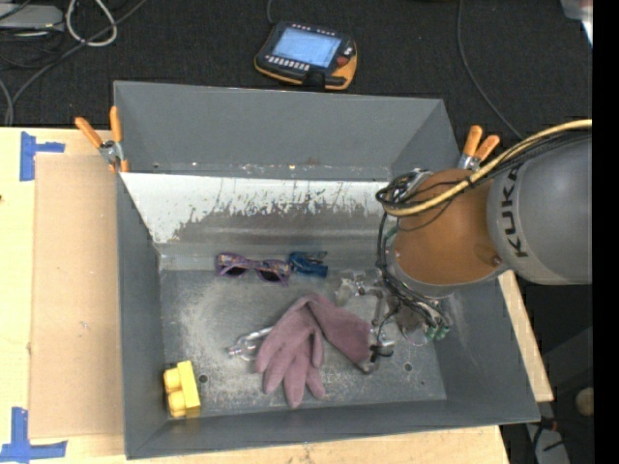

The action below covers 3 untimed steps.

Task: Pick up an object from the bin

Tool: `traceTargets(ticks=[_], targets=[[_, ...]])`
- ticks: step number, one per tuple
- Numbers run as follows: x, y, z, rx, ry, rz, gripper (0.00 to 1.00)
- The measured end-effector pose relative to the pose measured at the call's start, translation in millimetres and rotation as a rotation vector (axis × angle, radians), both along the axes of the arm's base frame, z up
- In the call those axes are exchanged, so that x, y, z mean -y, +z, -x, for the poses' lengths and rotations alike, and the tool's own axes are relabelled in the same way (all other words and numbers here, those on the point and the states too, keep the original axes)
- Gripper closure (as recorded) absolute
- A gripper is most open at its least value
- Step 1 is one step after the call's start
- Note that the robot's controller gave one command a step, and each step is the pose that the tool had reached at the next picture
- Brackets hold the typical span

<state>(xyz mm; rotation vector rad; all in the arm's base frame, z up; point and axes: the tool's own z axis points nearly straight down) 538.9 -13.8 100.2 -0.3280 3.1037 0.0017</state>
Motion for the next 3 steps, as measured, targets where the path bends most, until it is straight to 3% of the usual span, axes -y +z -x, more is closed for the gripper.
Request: traceTargets(ticks=[1, 2, 3], targets=[[0.0, 0.0, 0.0, 0.0, -0.001, 0.0, 0.0], [15.4, -9.0, 5.6, 0.003, 0.007, -0.002, 0.0], [3.6, -29.2, 53.4, 0.015, 0.263, 0.005, 0.0]])
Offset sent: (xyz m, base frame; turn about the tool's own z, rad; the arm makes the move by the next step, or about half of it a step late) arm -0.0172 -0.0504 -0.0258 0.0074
